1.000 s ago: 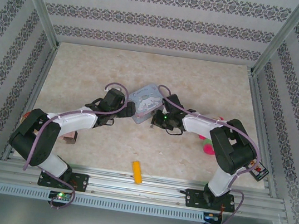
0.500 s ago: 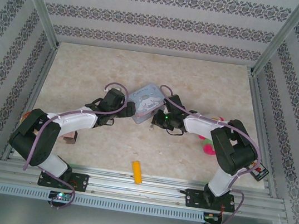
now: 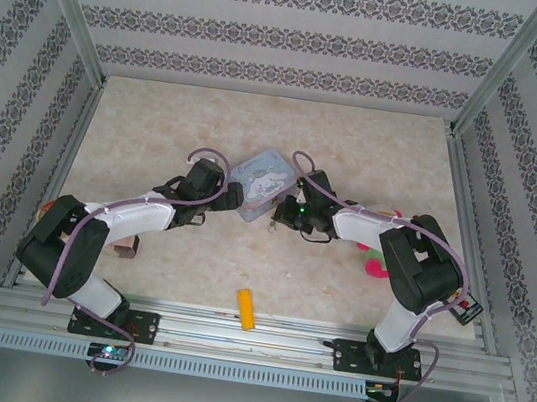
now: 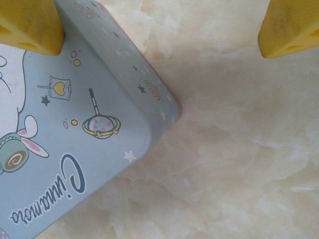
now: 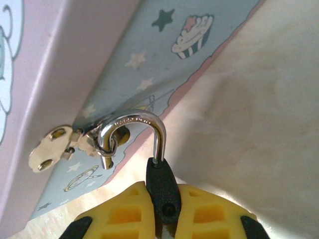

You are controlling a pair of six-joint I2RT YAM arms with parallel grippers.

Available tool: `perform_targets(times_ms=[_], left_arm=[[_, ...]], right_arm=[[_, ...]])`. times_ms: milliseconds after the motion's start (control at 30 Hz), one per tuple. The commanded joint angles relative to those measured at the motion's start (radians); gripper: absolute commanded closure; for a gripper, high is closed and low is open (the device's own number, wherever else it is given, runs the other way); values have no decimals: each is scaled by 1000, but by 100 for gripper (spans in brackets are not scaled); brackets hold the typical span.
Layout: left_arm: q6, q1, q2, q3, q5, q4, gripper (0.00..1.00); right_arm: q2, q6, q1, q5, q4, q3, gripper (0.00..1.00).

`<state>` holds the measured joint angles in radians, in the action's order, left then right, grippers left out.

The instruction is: Unlock a padlock with a key

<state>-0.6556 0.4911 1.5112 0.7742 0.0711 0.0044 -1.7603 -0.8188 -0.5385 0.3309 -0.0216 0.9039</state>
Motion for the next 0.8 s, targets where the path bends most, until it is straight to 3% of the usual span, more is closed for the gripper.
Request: perform_targets(times_ms=[0,767], left_arm=[[5,12,5,-3,-4,-32,1],[1,10,17,4,-5,-34,1]], right_arm=[[25,-16,11,36,-83,-8,100],[27,-24,11,44,-101,-13,100]])
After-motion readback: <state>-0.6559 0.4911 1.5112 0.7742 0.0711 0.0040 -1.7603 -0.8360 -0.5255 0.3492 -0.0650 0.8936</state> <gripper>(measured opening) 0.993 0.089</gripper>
